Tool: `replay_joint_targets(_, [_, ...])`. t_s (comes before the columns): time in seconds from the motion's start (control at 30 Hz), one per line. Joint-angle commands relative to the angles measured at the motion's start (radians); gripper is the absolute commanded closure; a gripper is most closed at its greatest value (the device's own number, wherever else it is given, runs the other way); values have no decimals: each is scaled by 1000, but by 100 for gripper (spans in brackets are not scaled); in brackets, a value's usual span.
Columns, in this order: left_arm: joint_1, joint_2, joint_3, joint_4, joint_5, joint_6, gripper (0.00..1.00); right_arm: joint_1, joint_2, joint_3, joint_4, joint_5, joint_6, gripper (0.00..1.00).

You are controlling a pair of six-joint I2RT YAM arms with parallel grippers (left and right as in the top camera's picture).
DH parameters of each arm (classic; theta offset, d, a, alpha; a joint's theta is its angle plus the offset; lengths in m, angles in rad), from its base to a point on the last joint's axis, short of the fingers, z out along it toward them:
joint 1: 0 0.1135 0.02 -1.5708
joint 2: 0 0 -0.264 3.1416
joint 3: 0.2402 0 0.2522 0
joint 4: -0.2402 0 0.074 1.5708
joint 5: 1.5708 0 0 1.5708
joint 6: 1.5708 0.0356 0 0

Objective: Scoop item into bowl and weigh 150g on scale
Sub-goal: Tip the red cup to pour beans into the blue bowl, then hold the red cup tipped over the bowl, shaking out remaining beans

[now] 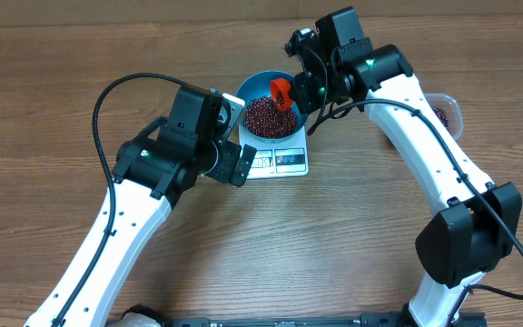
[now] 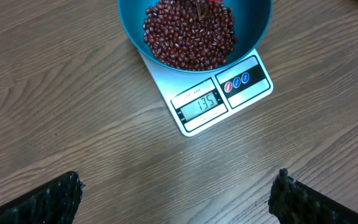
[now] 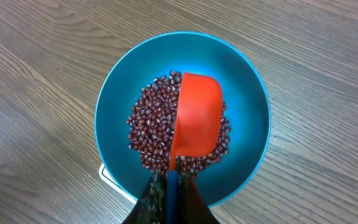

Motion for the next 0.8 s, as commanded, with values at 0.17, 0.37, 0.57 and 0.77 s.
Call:
replay_joint_targets(0.17, [-1,8,13,2,-3,19,1,-1,-42,37,-2,5,-6,96])
replay_joint_targets(0.37, [-1,8,13,1,-3,19,1,-1,-42,37,-16,-7,-10,96])
replay_joint_targets(0.57, [-1,8,13,2,-3,19,1,-1,-42,37,-37,-48,-103,96])
replay_joint_targets(0.77, [-1,8,13,2,-3,19,0,-2,-42,37,-23,5,-29,96])
